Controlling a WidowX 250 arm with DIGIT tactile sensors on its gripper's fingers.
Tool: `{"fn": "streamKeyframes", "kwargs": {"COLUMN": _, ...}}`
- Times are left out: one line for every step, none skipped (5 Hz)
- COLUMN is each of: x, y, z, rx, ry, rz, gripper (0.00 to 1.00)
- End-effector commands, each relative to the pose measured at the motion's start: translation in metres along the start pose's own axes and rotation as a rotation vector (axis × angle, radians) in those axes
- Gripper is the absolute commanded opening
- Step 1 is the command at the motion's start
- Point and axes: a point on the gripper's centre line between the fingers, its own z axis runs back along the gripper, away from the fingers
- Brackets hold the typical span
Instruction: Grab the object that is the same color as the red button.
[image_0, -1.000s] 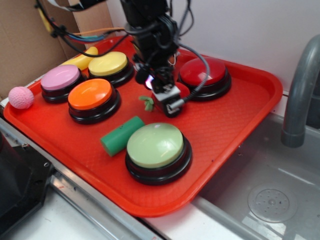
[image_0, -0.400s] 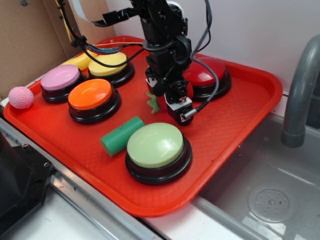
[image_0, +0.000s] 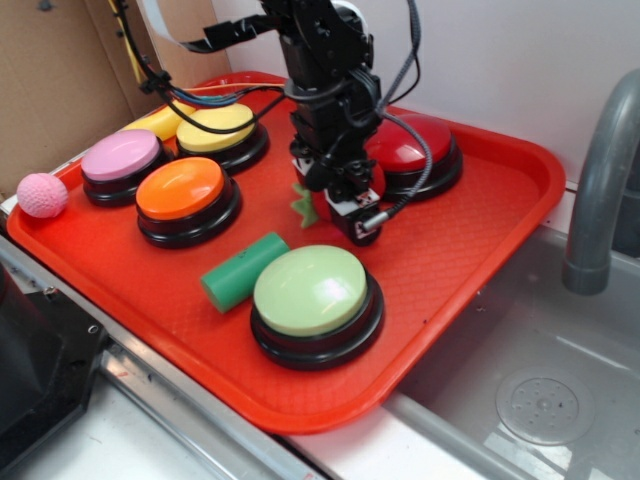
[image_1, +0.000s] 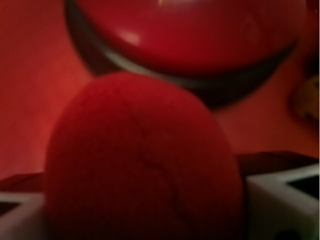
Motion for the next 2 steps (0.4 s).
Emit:
{"fn": "streamKeyframes", "kwargs": {"x": -0.024, "y": 0.03, "z": 0.075, "rx": 0.008, "ry": -0.031, "rz": 0.161, "gripper": 0.03}}
{"fn": "streamKeyframes", "kwargs": {"x": -0.048, "y": 0.042, "z": 0.088, "rx": -0.031, "ry": 0.013, "rz": 0.221, "gripper": 0.03}}
